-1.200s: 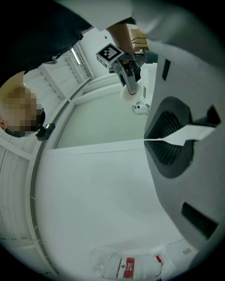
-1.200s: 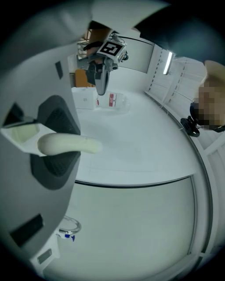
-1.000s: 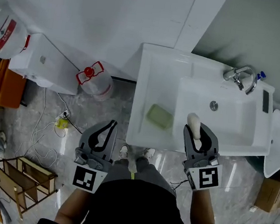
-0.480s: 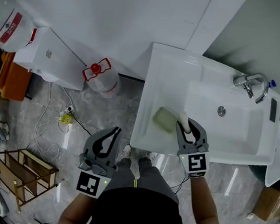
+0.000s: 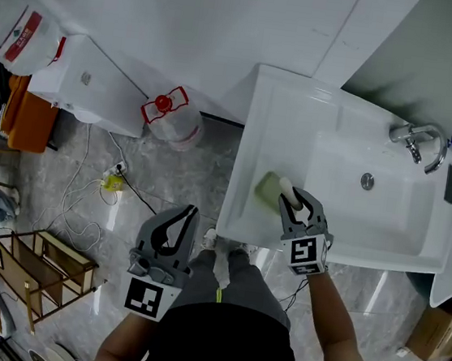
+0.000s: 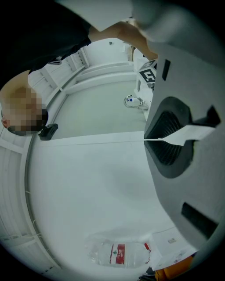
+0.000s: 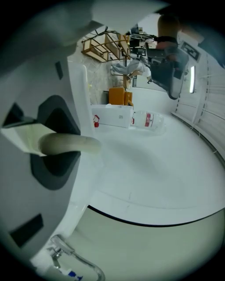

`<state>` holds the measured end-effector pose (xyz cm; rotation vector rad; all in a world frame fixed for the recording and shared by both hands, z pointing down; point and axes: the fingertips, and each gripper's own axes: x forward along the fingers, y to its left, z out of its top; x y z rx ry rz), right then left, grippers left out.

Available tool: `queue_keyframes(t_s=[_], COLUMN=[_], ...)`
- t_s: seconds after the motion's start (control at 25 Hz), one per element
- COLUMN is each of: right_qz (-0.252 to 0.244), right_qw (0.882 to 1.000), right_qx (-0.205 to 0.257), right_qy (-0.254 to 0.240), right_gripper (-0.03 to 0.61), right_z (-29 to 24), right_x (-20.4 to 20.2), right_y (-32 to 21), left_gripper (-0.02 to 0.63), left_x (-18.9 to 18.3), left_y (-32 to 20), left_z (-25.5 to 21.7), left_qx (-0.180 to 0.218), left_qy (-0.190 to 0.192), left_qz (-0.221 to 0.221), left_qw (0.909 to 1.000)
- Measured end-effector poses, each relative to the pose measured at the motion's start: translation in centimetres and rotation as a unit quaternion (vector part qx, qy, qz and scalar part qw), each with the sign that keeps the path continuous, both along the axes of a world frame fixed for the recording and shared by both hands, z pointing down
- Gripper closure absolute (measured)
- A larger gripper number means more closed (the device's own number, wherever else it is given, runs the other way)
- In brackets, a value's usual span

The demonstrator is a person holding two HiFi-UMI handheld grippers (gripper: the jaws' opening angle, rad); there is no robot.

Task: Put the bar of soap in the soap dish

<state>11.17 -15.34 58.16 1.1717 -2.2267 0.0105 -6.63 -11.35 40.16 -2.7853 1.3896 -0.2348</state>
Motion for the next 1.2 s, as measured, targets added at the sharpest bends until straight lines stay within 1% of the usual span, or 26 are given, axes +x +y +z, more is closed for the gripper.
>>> queue_keyframes(t_s=[0.32, 0.48, 0.68, 0.84, 0.96, 1.2], right_qz=[-0.025, -0.043, -0.071, -0.090, -0.097, -0.103], right_qw=[0.999, 0.997, 0.990, 0.984, 0.980, 0.976], right_qx=[-0.003, -0.006, -0.008, -0.002, -0.002, -0.014], right_qy=[0.036, 0.063, 0.121, 0.155, 0.173, 0.192], right_gripper=[0.456, 0.456, 0.456, 0.456, 0.456, 0.456], right_z=[2.0, 3.0, 4.6, 5.1, 5.4, 6.3], right_x=[-1.4, -2.1, -2.3, -2.2, -1.9, -1.3], right_y=[-0.6, -0.7, -0.7, -1.2, -1.5, -1.2], left_gripper=[0.584, 0.584, 0.584, 0.584, 0.584, 0.584], left_x=[-0.7, -0.9, -1.7, -2.0, -1.9, -1.9], left_y=[0.4, 0.5, 0.6, 0.4, 0.2, -0.1], left_z=[0.6, 0.8, 1.1, 1.1, 1.0, 1.4], left_qx=[-0.007, -0.010, -0.015, -0.014, -0.015, -0.020], left_qy=[-0.005, 0.002, -0.004, -0.006, -0.003, -0.002], left_qz=[-0.005, -0.014, -0.018, -0.020, -0.019, -0.018], left_qw=[0.9999, 0.9998, 0.9997, 0.9997, 0.9997, 0.9996])
